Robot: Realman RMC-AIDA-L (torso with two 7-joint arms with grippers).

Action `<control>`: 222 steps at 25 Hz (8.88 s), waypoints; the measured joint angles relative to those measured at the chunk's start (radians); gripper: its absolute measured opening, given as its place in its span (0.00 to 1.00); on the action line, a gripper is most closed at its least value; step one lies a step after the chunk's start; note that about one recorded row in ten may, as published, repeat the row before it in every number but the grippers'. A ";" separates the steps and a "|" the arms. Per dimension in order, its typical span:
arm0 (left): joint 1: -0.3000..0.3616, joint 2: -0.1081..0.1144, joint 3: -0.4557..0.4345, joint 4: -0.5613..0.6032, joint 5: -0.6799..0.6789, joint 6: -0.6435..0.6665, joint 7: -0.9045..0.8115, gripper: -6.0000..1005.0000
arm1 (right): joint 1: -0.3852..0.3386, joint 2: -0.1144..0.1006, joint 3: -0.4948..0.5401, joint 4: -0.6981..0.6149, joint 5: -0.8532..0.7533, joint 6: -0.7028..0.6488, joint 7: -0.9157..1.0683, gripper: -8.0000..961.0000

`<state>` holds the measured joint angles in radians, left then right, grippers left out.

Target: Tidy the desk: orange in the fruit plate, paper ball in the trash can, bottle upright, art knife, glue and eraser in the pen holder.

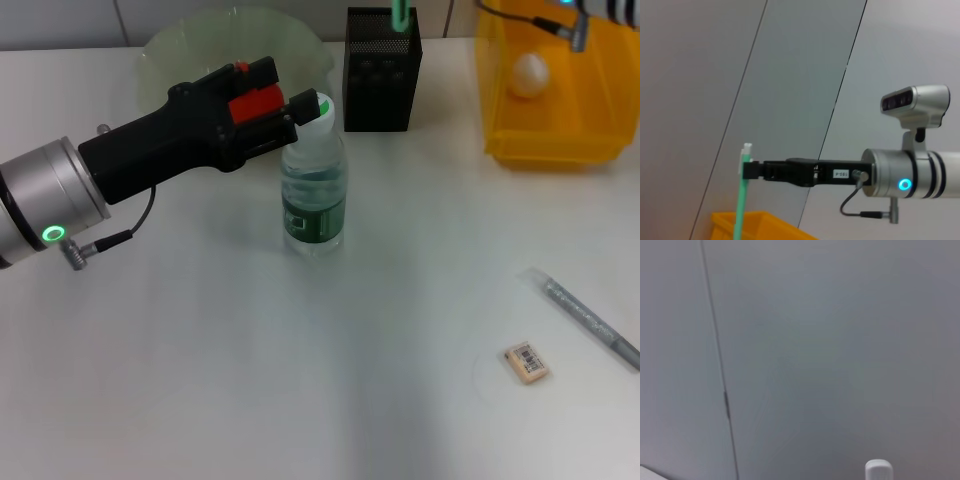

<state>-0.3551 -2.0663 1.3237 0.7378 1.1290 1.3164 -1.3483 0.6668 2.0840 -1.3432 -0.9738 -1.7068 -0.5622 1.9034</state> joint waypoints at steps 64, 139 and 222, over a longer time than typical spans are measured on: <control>-0.023 0.000 -0.024 -0.026 0.004 -0.006 0.012 0.80 | 0.034 -0.003 0.005 -0.388 -1.017 -1.226 0.875 0.48; -0.041 0.002 -0.025 -0.041 0.005 -0.005 0.024 0.80 | 0.118 0.007 -0.265 -0.057 -0.944 -1.128 0.990 0.36; -0.052 0.002 -0.037 -0.048 0.004 0.007 0.026 0.80 | -0.005 0.000 -0.027 -0.190 -1.138 -1.093 0.816 0.55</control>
<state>-0.4069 -2.0646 1.2871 0.6902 1.1329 1.3238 -1.3222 0.6622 2.0836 -1.3705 -1.1641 -2.8452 -1.6553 2.7196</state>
